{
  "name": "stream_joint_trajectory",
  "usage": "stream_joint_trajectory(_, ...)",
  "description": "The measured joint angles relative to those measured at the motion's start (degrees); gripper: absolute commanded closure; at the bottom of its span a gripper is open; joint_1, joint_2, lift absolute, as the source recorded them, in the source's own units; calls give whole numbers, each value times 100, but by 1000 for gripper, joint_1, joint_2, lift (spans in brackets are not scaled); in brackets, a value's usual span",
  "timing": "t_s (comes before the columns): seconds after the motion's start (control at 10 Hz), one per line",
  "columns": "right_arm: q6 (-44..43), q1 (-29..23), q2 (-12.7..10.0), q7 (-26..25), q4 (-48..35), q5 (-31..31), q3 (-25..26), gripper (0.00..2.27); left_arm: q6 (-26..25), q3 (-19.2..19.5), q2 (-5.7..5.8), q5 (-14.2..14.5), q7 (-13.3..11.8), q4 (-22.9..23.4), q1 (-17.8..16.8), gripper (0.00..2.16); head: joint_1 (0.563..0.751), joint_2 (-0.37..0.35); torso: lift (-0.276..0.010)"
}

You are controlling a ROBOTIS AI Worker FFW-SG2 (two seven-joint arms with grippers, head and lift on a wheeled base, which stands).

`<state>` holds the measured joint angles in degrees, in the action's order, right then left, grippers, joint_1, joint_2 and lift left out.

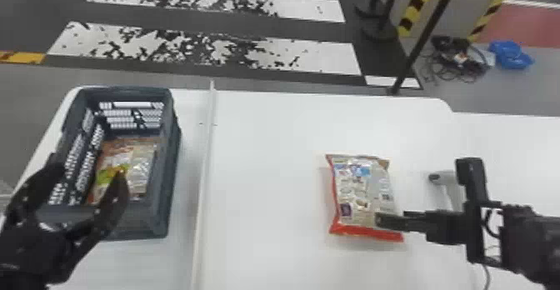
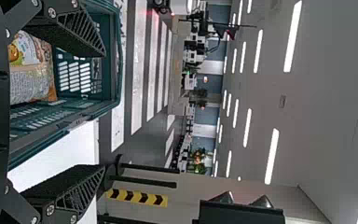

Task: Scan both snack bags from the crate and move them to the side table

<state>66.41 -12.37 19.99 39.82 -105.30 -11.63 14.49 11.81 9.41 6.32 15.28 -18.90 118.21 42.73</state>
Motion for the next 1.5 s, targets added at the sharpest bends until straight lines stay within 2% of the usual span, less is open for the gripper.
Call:
stream_joint_trajectory(0.3,0,195,20,23,305,212,-262,198,0,8,5,9,-9,0,8,154,695,-83,-75)
stream_joint_trajectory(0.4,-5,245,35,36,429,242,-320,647,0,8,5,10,-9,0,12,154,695,-82,-75)
stream_joint_trajectory(0.5,-35,272,49,152,508,297,-358,1727,0,11,3,10,-9,0,16,154,695,-80,-75)
stream_joint_trajectory(0.6,-62,296,57,225,546,457,-420,2189,0,19,0,10,-9,0,23,154,695,-81,-75)
stream_joint_trajectory(0.7,-66,300,56,221,549,598,-464,2256,0,25,-6,10,-20,0,25,154,695,-83,-75)
stream_joint_trajectory(1.0,-191,132,75,400,349,756,-388,2256,13,32,-22,10,-35,-31,33,154,695,-92,-75)
stream_joint_trajectory(1.2,-208,10,35,401,18,654,44,2256,18,48,-26,15,-35,-35,45,154,695,-111,-75)
stream_joint_trajectory(1.5,-155,-6,24,289,-205,159,1020,2256,63,61,-35,26,-49,-35,59,154,695,-197,-75)
